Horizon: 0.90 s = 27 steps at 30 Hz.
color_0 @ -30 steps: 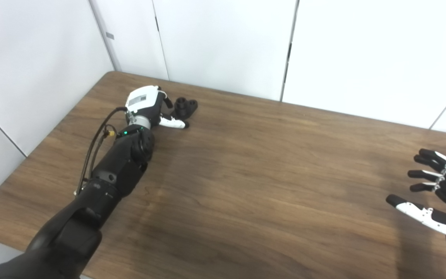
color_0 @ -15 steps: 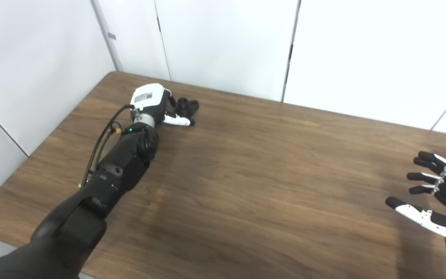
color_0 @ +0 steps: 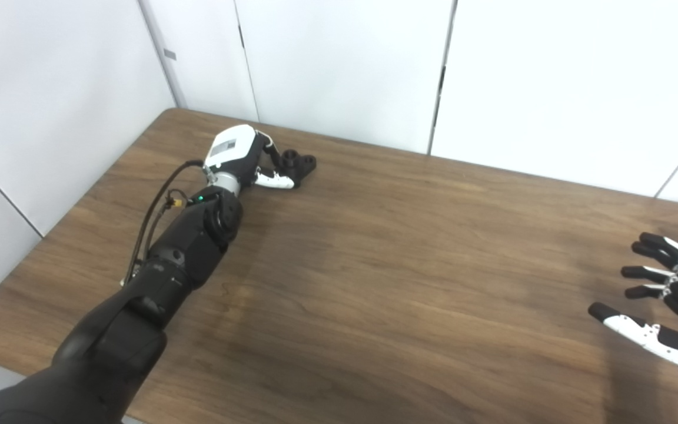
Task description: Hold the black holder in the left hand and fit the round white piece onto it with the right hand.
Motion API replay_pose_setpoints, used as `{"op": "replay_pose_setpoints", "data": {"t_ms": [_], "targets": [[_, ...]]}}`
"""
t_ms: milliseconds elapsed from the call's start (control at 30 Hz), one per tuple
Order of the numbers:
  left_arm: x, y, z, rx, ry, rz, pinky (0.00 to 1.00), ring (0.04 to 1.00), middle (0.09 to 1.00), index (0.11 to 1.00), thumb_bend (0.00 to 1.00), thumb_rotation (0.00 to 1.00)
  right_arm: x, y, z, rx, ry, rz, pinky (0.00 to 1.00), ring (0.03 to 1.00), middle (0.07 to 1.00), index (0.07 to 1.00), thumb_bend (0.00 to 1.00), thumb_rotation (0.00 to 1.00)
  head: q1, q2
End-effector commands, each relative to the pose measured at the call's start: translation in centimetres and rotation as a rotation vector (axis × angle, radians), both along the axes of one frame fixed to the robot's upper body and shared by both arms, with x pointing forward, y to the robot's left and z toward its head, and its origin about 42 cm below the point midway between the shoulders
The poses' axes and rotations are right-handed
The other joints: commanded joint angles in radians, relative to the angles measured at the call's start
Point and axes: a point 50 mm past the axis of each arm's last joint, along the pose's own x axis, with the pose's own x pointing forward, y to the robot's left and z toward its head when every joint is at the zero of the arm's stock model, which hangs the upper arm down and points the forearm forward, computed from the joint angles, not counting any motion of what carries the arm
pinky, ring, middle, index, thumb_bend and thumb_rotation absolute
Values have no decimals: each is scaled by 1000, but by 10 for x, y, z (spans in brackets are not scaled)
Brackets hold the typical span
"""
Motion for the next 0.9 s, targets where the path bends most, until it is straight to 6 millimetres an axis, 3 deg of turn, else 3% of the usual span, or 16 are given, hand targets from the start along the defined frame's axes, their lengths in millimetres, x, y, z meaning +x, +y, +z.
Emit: {"op": "replay_pose_setpoints", "data": {"t_ms": [0,133,267,400,533,733,867], "targets": [[8,-7,14,-6,-48,-49,796,827,754,480,525,66,2,0,17,-8,-80,-5,502,638,759,758,677,0,1,1],[4,-10,13,-41,-56,-68,844,856,765,480,525,65,2,0,16,-3,-81,-5,499,636,759,757,677,0,-4,5],[-1,-17,15,-51,-62,-139,824,861,766,480,525,64,3,1,17,-7,-85,-3,483,627,748,750,674,0,-8,6],[-7,-26,14,-78,-34,-231,930,877,779,482,525,61,4,1,17,-6,-88,2,488,632,752,752,672,0,-21,7],[-16,-46,12,-68,-5,-341,947,911,807,484,525,61,6,1,17,-2,-88,0,493,637,756,753,667,0,-25,6],[-32,-82,12,-5,-11,-483,864,884,820,485,524,67,10,-1,17,-9,-98,-2,497,645,756,750,676,0,-34,9],[-41,-106,9,-9,-6,-578,877,900,831,485,523,74,11,-2,19,-23,-107,-5,496,639,752,750,682,0,-48,13]]}}
